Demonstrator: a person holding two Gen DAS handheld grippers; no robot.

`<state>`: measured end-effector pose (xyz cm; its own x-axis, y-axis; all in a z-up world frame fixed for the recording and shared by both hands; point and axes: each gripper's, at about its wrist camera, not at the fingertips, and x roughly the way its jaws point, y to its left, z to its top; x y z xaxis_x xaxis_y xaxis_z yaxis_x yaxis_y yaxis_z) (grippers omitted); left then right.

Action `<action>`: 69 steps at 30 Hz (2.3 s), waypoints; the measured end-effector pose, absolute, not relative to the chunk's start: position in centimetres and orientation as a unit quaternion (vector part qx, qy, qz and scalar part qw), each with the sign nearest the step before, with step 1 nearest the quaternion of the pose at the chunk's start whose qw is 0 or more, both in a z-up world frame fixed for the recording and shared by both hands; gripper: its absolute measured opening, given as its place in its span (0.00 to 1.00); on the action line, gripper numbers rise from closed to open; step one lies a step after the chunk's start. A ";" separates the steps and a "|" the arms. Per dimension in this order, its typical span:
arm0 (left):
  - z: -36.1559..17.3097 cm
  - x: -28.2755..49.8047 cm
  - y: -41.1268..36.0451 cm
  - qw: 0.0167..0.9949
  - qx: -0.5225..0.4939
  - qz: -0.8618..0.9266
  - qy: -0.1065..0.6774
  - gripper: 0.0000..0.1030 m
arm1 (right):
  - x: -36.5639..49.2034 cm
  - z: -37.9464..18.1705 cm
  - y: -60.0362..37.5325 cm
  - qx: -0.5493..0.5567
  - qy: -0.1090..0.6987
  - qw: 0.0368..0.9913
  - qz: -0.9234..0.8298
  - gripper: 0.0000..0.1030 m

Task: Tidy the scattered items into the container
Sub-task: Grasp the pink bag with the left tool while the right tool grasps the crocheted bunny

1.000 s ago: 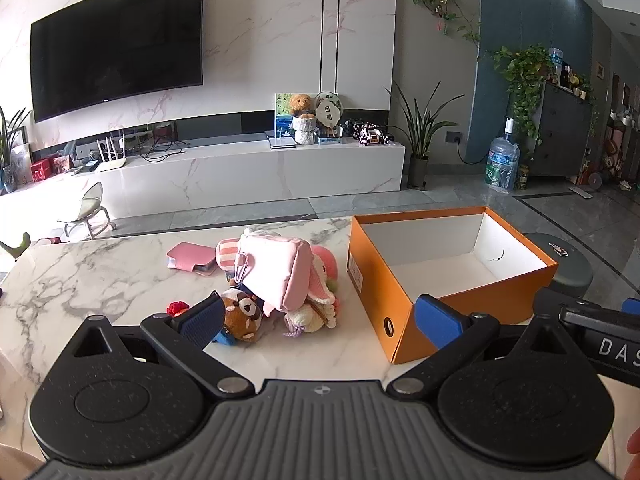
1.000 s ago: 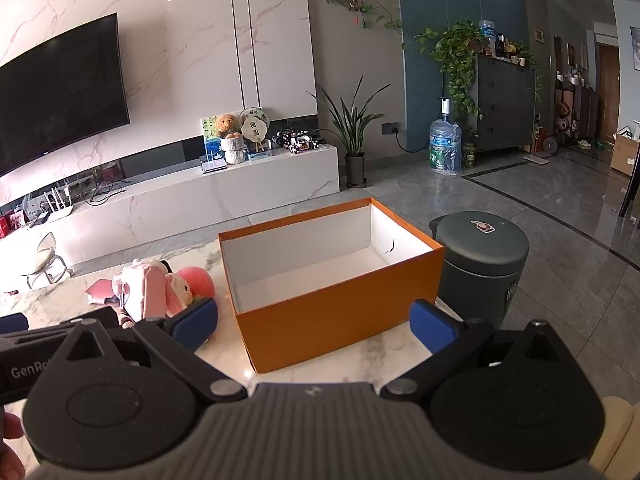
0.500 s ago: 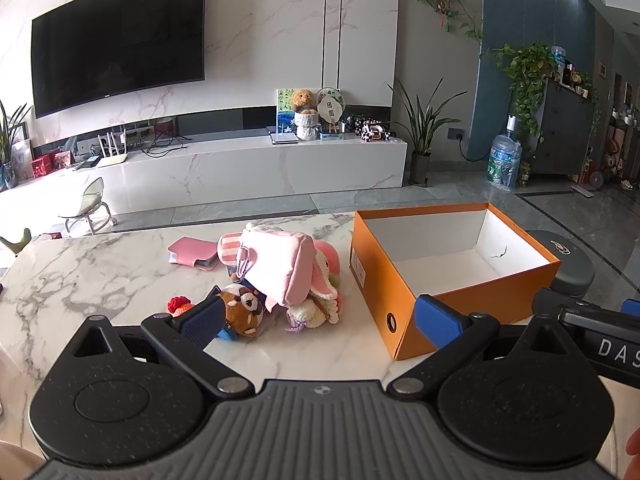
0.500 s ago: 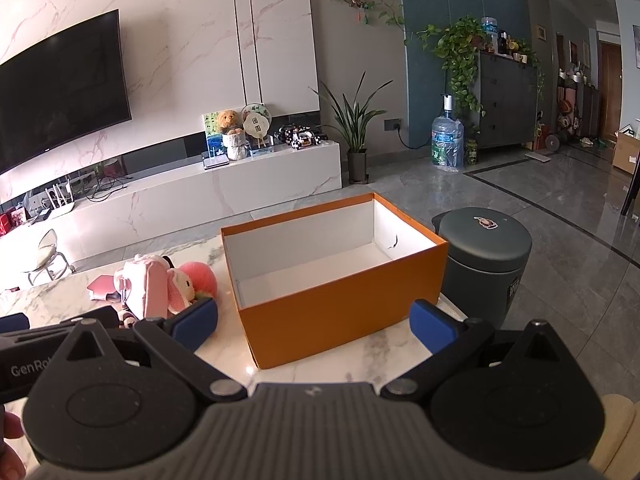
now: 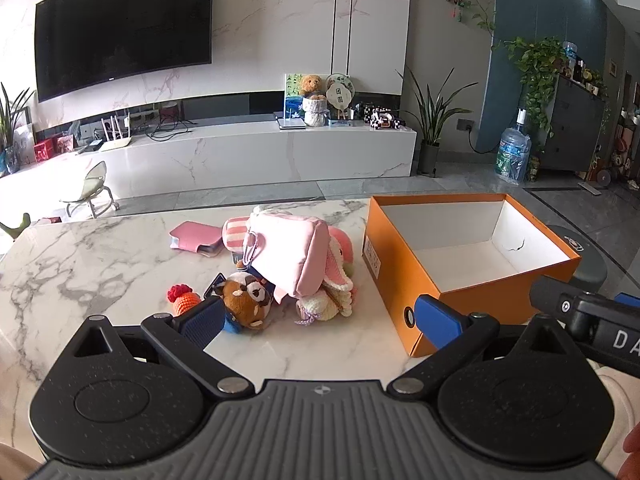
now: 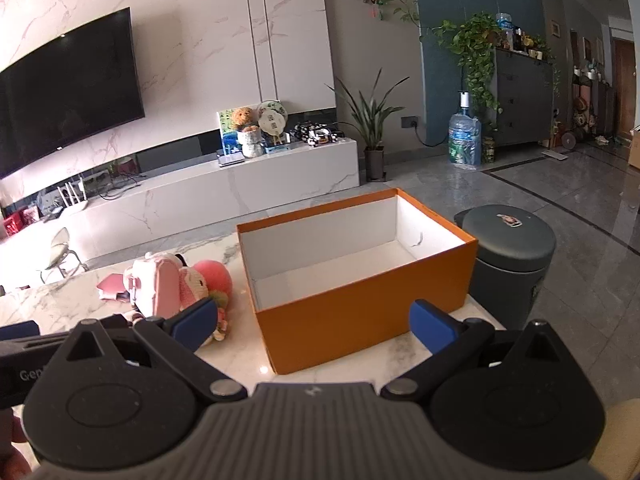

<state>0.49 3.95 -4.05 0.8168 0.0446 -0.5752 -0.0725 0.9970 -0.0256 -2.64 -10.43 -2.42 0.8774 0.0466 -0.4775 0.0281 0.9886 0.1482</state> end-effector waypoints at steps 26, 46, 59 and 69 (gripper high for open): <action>-11.0 10.1 12.4 0.928 -0.017 0.068 0.366 0.52 | 11.3 -8.4 1.4 -0.051 0.271 0.942 0.193 0.66; -12.3 10.0 13.4 0.915 -0.052 0.060 0.396 0.32 | 12.8 -10.6 4.8 -0.072 0.286 0.928 0.227 0.35; -11.6 6.3 11.8 0.910 -0.063 0.038 0.407 0.61 | 6.0 -13.2 4.1 -0.141 0.333 0.904 0.230 0.33; -11.8 5.2 12.5 0.892 -0.147 0.003 0.427 0.67 | 2.5 -13.0 5.4 -0.171 0.320 0.893 0.265 0.40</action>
